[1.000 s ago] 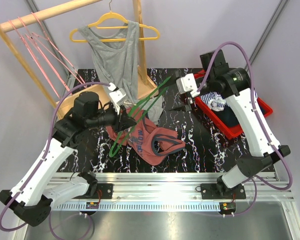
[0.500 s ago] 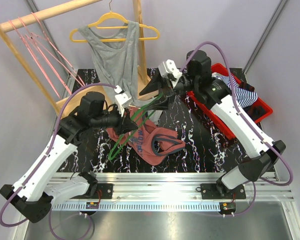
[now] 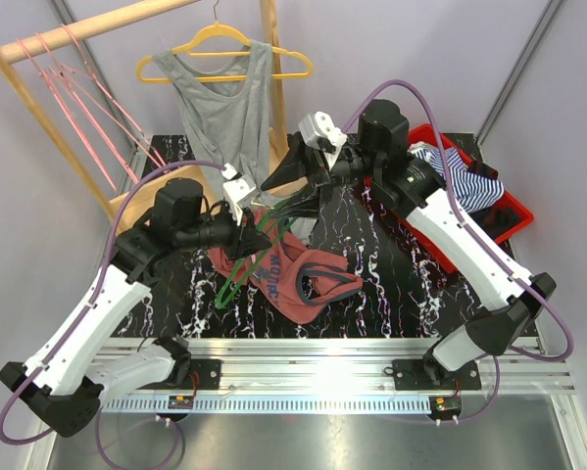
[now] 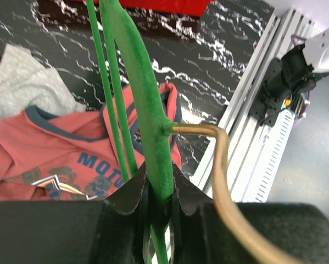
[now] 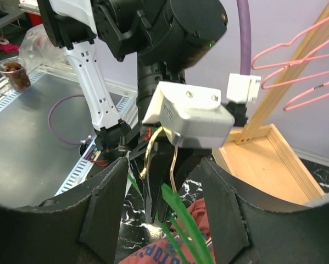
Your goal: Remove the tank top from the hanger
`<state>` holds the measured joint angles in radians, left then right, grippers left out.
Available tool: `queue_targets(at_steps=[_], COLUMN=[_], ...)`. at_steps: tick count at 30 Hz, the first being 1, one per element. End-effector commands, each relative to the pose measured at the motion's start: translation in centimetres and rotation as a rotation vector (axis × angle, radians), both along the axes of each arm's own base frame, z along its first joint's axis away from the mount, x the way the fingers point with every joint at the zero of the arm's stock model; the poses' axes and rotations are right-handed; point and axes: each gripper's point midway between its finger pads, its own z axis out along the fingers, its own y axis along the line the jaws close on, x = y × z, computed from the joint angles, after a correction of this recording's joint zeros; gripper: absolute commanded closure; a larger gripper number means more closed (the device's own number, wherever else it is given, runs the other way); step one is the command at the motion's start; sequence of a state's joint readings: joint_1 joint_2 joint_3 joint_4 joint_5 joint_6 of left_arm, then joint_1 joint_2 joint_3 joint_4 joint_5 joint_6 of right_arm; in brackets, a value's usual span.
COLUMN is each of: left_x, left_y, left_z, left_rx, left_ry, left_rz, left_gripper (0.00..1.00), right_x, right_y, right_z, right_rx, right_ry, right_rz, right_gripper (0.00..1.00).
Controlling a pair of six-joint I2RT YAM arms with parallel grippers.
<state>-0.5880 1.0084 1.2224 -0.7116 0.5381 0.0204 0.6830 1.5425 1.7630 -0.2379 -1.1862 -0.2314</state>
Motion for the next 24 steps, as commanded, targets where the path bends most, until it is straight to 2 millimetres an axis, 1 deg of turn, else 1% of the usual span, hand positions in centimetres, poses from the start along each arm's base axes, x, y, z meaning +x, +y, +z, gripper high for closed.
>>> queue_targets(at_steps=[1, 4, 7, 10, 15, 19, 22, 23, 24], left_x=[0.8, 1.1, 1.4, 1.7, 2.1, 2.1, 2.1, 2.1, 2.0], left_y=[-0.5, -0.3, -0.2, 0.0, 0.4, 0.4, 0.3, 0.2, 0.2], left_z=[3.6, 3.7, 3.7, 3.5, 3.1, 2.9, 2.8, 2.7, 2.7], left_rx=[-0.093, -0.100, -0.103, -0.096, -0.083, -0.077, -0.074, -0.072, -0.073], left_ry=[-0.124, -0.130, -0.123, -0.119, -0.119, -0.117, -0.116, -0.116, -0.114], left_rz=[0.014, 0.038, 0.070, 0.092, 0.121, 0.121, 0.115, 0.111, 0.102], left_gripper=[1.00, 1.00, 1.00, 1.00, 1.00, 1.00, 1.00, 1.00, 1.00], right_x=[-0.4, -0.5, -1.0, -1.3, -1.3, -1.4, -1.3, -1.3, -1.3], right_y=[-0.1, 0.0, 0.4, 0.9, 1.4, 1.5, 1.6, 1.6, 1.7], right_z=[0.2, -0.1, 0.1, 0.7, 1.6, 1.7, 1.7, 1.7, 1.7], right_rx=[-0.005, -0.011, -0.006, 0.010, 0.026, 0.025, 0.024, 0.023, 0.023], right_ry=[-0.009, -0.004, 0.001, 0.008, 0.031, 0.055, 0.059, 0.061, 0.060], right_rz=[-0.022, -0.022, -0.013, -0.010, -0.006, -0.001, 0.001, 0.001, 0.001], right_gripper=[0.38, 0.38, 0.39, 0.43, 0.45, 0.48, 0.54, 0.58, 0.60])
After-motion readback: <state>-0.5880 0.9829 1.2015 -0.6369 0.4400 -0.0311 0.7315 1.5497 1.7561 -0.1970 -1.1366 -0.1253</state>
